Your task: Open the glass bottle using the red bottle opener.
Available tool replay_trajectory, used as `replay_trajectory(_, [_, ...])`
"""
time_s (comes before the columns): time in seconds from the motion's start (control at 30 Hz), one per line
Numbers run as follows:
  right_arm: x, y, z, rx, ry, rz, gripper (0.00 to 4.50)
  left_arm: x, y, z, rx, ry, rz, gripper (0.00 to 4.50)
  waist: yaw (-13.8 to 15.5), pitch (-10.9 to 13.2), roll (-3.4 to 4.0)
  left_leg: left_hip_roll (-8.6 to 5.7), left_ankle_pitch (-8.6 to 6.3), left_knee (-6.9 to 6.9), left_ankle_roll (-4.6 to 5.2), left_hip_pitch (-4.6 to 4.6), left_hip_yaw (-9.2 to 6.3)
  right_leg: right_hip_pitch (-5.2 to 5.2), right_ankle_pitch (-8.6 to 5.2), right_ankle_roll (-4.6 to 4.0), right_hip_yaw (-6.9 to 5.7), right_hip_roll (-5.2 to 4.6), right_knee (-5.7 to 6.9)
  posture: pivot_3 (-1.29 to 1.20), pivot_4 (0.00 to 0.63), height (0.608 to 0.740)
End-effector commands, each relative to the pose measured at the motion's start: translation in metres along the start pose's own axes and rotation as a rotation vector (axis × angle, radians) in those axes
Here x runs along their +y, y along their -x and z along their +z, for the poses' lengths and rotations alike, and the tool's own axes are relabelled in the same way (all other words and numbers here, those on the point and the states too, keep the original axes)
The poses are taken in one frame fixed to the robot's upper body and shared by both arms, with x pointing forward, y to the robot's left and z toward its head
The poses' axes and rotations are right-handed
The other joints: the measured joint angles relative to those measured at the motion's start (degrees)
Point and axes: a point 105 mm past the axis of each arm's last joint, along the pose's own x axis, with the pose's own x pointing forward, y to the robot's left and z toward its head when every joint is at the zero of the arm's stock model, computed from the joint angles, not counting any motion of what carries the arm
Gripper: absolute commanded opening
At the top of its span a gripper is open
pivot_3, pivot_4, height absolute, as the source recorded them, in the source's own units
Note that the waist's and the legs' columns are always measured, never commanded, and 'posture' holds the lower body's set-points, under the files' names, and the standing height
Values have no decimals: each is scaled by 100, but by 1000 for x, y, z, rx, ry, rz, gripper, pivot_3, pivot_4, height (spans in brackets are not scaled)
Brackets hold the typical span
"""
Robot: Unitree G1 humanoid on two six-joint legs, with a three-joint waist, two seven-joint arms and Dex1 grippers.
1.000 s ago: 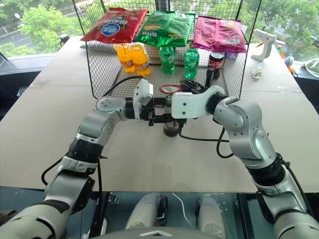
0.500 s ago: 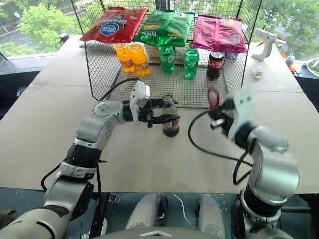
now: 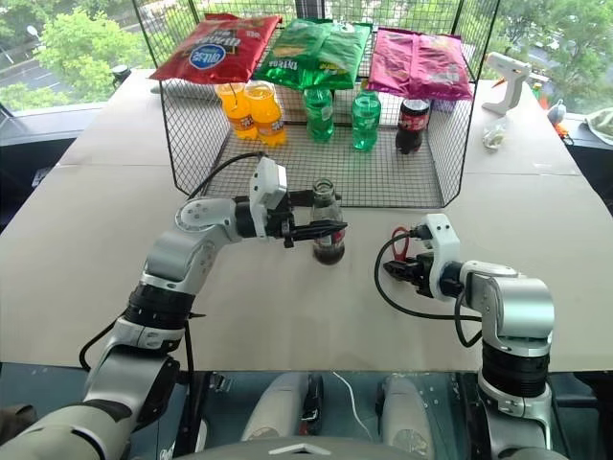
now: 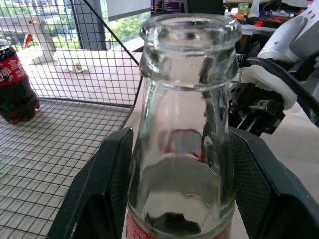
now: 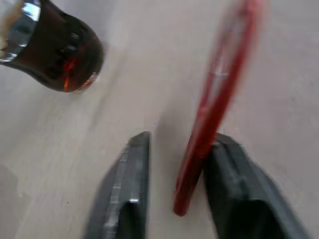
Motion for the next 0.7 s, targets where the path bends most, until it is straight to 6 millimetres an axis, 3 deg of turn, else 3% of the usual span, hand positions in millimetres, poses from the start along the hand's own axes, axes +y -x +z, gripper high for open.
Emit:
replay_trajectory(0.03, [-7,13,10,-53,63,-74,3585,-4,-3,12,-28,-49,-16,2229,11,0,0,0,0,1,1,0,0,0,-2,-2,0,-3,-1,0,150,740])
replay_trajectory(0.1, [-10,22,18,-93,159,-123,4471,-3,-2,13,-29,-44,-15,2229,26,1,-1,2,0,1,1,-3,0,-1,-6,-9,0,-8,-1,0,150,740])
replay_trajectory(0.13, [-11,26,22,-112,217,-150,4471,-3,-1,13,-31,-39,-13,2229,30,1,-1,1,0,0,1,-5,-1,-2,-6,-9,0,-10,-1,0,150,740])
replay_trajectory(0.2, [-9,34,35,-191,256,-178,4500,-3,0,14,-33,-32,-14,3303,15,2,-2,-2,-1,-3,1,-6,-1,-2,-5,-6,-1,-10,-7,0,150,740])
replay_trajectory(0.3, [0,45,48,-267,335,-179,4500,-3,3,14,-34,-33,-14,4485,-20,3,-1,3,0,-10,0,-5,1,-6,4,10,2,7,-9,0,150,740])
replay_trajectory(0.57, [21,62,68,-423,517,-178,4500,-5,16,21,-55,-31,-9,4485,-1,4,-2,3,0,-12,0,-6,1,-7,-3,19,2,6,-15,0,150,740])
replay_trajectory(0.7, [24,69,59,-460,581,-218,4500,-12,34,18,-36,-4,-8,4485,9,4,-1,5,-1,-18,-1,-6,0,-6,-2,15,1,7,-20,0,150,740])
